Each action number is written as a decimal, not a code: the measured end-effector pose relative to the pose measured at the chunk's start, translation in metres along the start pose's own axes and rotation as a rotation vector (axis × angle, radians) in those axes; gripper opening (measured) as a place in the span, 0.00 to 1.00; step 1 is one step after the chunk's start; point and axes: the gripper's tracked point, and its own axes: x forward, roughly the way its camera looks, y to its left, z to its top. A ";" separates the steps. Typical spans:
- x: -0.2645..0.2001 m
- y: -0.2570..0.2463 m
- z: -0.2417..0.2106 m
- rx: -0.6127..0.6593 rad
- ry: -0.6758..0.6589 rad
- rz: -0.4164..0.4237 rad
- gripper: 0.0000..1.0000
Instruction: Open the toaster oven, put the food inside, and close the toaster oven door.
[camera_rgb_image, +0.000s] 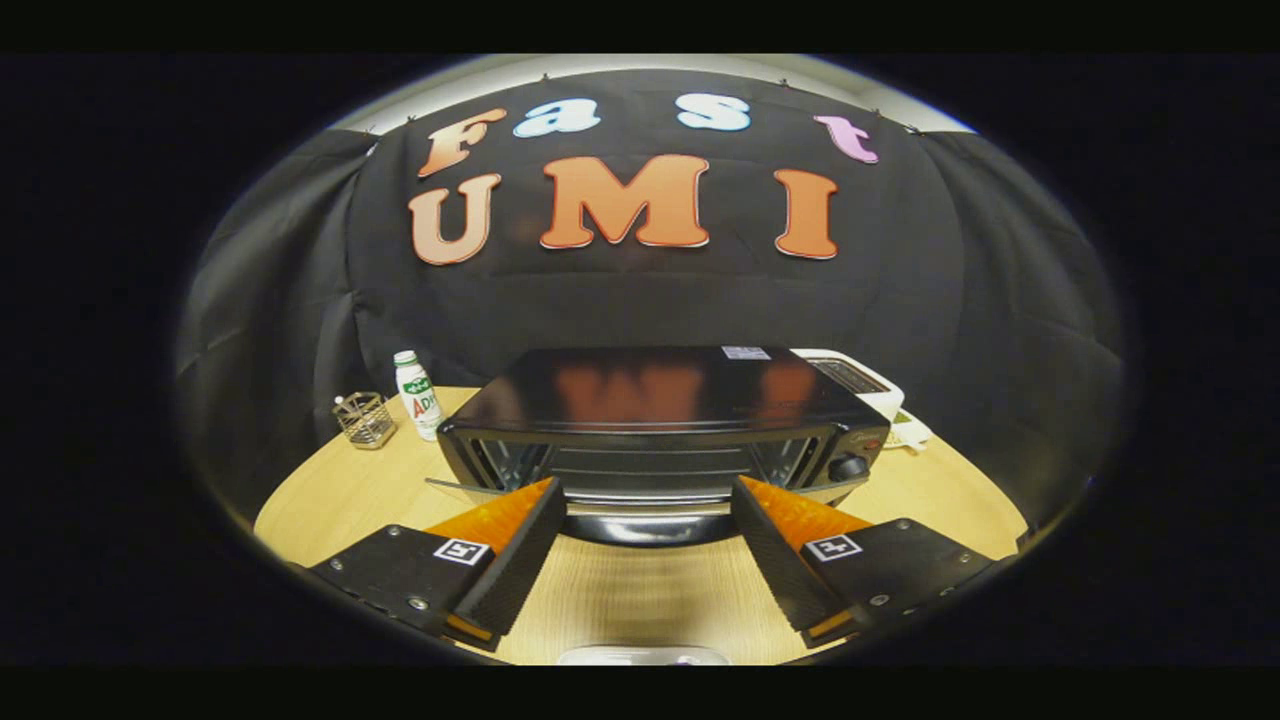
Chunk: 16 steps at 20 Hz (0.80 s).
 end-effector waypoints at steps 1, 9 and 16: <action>-0.005 -0.001 -0.004 0.004 -0.005 0.000 0.99; -0.029 -0.002 -0.042 0.013 -0.026 0.000 0.99; -0.040 -0.001 -0.079 0.018 -0.010 0.001 0.99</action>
